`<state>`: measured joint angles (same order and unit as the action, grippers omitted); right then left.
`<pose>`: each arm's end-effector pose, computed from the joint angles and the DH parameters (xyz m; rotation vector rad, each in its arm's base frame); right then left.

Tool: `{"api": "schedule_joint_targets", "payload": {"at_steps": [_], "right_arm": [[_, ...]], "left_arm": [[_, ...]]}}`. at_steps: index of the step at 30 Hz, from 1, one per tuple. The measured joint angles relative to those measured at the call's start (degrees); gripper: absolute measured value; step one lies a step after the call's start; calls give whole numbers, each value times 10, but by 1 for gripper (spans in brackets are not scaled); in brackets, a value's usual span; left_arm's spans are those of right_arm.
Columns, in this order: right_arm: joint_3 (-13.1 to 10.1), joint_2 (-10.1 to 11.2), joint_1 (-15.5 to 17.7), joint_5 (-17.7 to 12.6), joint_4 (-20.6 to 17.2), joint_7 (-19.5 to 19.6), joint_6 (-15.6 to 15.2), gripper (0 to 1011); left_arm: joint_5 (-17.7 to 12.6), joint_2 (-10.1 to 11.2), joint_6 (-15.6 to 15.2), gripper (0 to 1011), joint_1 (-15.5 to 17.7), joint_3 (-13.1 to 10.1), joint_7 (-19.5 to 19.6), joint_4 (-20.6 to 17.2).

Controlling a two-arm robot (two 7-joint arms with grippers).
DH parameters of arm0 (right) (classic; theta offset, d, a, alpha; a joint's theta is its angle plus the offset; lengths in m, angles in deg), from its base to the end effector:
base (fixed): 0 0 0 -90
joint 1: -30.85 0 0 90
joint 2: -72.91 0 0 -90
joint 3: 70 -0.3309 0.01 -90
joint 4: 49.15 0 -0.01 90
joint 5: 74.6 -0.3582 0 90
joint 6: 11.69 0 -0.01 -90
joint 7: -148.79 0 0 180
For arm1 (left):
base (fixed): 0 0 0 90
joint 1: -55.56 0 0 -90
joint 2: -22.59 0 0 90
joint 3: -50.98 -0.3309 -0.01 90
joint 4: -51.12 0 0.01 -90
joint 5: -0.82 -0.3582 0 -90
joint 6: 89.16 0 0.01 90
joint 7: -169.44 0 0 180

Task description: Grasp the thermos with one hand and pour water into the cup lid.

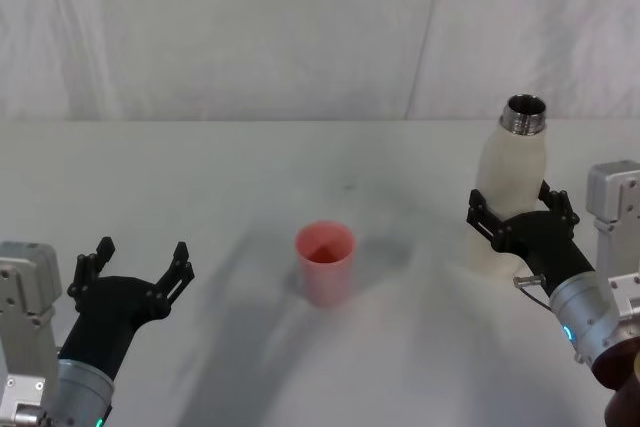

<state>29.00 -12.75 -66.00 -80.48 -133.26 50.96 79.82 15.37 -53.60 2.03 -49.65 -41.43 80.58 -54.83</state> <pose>0.4135 0.0299 -0.3348 0.0303 -0.0155 -1.2862 0.2917 0.0422 -0.3238 -0.0380 0.0141 1.4461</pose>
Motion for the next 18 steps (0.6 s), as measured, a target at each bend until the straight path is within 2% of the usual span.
{"api": "schedule_joint_targets", "payload": {"at_steps": [18], "right_arm": [[8,1,-23,2,25,-6,-3,1001]], "left_arm": [[0,0,0,1001,0,0,0,0]]}}
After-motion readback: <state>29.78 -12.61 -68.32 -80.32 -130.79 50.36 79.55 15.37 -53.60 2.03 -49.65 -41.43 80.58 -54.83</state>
